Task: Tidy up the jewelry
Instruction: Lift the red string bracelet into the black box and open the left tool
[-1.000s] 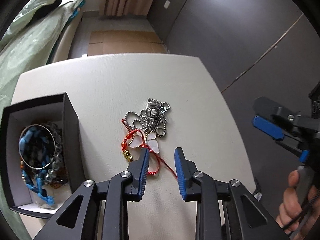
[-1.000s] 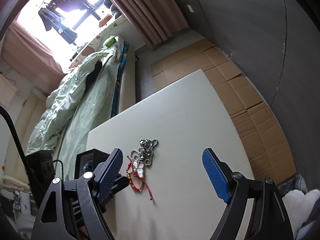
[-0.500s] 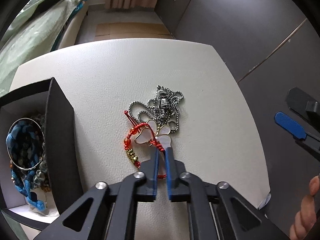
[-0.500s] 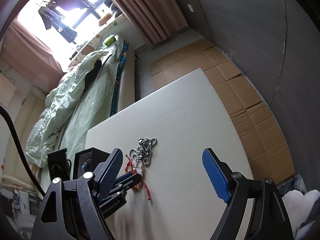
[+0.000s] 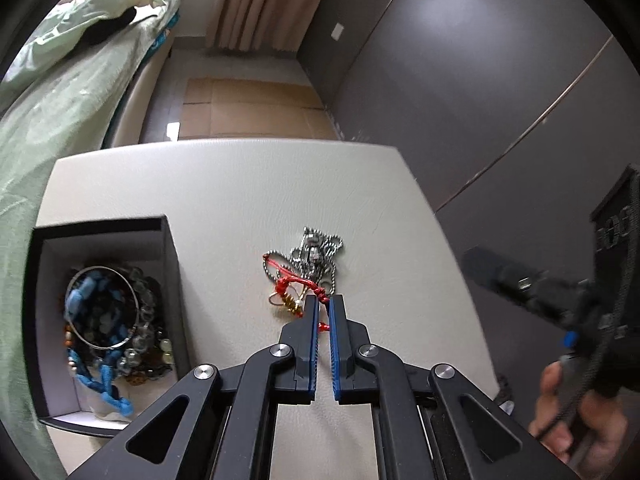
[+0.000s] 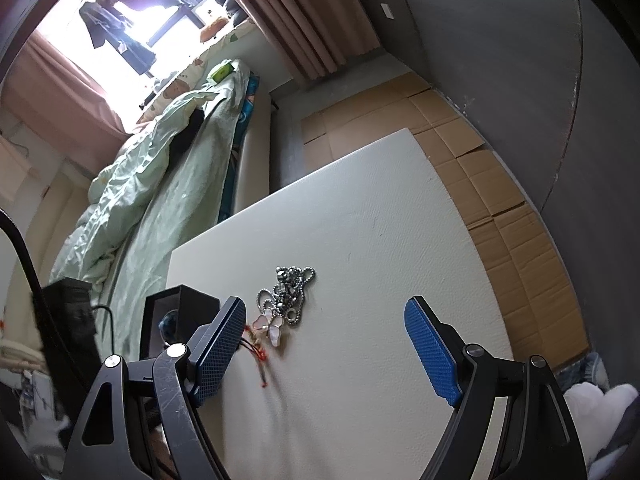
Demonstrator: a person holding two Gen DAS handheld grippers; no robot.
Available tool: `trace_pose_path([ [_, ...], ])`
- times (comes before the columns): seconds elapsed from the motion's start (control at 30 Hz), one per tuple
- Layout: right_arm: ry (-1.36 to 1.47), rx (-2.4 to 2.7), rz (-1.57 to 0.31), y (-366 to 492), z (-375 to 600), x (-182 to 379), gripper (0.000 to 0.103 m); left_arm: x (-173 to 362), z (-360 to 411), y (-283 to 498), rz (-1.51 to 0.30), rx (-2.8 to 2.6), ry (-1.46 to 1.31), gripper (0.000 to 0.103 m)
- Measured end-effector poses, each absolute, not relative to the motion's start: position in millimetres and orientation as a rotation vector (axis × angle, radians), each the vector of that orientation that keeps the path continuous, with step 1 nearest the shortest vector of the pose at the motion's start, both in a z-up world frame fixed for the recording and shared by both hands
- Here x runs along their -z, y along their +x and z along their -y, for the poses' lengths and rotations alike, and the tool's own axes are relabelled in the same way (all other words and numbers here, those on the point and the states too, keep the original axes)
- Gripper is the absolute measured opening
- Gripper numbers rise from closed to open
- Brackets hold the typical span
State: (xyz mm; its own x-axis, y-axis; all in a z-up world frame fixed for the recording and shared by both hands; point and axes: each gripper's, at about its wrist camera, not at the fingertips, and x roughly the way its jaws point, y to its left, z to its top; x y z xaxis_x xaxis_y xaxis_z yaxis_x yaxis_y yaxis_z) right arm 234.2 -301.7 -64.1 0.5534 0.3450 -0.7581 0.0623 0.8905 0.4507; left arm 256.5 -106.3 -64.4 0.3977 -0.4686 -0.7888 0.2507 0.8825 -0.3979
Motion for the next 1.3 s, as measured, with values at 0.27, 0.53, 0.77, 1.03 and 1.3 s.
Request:
trace_pose_path([
  [0.27,0.401,-0.210,-1.018,241,273,73,0.082,43,80,261,-1.012,0.466,-0.295,0.005],
  [0.53,0.380,-0.286,-1.089,249,243,90,0.069,27,46,261,-0.958,0.441,-0.352,0.005],
  [0.77,0.388,-0.308,-1.146,255,224,105,0.065,22,20,256,-0.934,0.422,-0.387,0.005],
  [1.03,0.394,-0.323,-1.198,264,201,120,0.064,21,2,254,-0.919,0.412,-0.424,0.005],
  [1.3,0.377,-0.283,-1.207,274,190,126,0.060,20,-12,253,-0.909,0.398,-0.455,0.005],
])
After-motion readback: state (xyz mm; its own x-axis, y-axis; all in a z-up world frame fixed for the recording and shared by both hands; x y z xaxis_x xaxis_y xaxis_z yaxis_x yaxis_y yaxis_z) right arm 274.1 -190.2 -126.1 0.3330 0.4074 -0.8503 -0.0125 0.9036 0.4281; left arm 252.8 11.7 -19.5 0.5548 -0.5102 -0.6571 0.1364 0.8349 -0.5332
